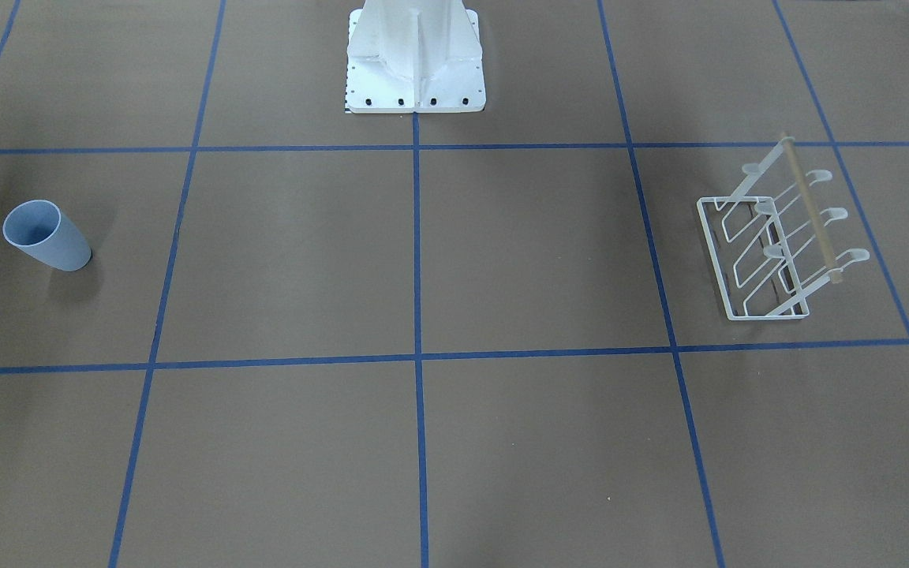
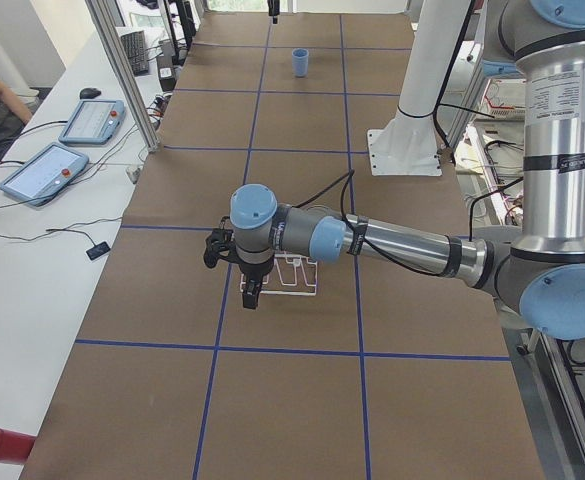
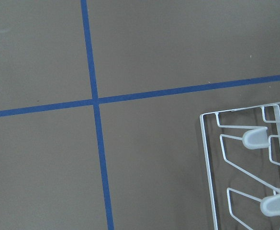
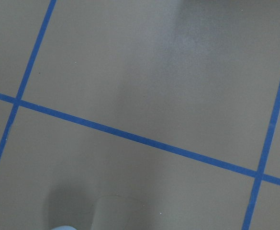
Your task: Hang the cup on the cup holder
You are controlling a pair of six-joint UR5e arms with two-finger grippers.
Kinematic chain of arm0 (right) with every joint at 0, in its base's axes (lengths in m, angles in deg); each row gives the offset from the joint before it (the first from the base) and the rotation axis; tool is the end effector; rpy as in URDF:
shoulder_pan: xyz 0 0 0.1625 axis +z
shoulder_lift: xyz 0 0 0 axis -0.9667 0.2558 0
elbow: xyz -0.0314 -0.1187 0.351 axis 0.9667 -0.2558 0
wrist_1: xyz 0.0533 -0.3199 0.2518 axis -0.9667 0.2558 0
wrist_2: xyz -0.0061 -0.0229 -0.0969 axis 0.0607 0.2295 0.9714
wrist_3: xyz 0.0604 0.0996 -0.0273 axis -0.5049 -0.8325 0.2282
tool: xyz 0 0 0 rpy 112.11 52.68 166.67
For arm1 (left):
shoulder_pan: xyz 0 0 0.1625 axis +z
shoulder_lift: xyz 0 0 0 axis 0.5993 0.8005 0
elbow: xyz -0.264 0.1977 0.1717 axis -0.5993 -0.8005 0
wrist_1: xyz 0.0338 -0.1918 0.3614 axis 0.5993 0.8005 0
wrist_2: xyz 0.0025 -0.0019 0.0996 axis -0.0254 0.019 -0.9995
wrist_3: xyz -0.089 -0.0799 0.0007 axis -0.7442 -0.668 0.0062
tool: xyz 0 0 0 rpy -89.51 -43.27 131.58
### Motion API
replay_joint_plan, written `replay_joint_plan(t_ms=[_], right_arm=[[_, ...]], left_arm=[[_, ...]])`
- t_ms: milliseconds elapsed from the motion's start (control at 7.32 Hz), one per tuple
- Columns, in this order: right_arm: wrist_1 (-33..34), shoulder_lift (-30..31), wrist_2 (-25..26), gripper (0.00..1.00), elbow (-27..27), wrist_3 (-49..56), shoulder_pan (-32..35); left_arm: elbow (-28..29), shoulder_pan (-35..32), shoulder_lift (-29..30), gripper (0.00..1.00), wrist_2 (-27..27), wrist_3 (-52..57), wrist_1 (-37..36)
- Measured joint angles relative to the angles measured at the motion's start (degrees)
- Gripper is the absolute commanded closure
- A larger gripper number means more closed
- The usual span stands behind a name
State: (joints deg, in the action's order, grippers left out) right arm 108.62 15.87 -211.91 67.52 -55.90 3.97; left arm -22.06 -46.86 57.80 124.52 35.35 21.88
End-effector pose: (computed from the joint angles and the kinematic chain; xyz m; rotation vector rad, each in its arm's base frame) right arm -0.0548 -0.5227 0.5009 0.2002 -0.8647 -0.2363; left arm 0.0041 -0.4691 0.5147 0.1363 0.8150 0.0975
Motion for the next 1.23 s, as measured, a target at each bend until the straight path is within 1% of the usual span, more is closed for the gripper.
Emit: replay_joint_plan(t_ms=[410, 683, 820, 957, 1230], right_arm=[[-0.26, 0.99, -1.75, 0.0, 1.06, 0.05, -0.05], [-0.3, 2.75, -2.04, 0.0, 3.84, -1.49, -0.81], [-0.71, 4.16, -2.03, 0.0, 5.76, -5.03, -2.47], [-2.74, 6.28, -1.8, 0.0, 7.14, -8.3, -4.83], [-8.39, 10.12, -0.34, 0.0, 7.39, -10.61, -9.05]], left_arm=[[-0.63, 0.01, -1.03, 0.02, -0.23, 0.03, -0.15], [-0.9, 0.04, -1.23, 0.02, -0.15, -0.04, -0.14], [-1.08, 0.03, -1.25, 0.02, -0.06, -0.06, -0.14], [-1.38, 0.01, -1.27, 0.02, -0.02, -0.05, -0.15], [-1.76, 0.01, -1.28, 0.02, 0.0, -0.09, -0.1]])
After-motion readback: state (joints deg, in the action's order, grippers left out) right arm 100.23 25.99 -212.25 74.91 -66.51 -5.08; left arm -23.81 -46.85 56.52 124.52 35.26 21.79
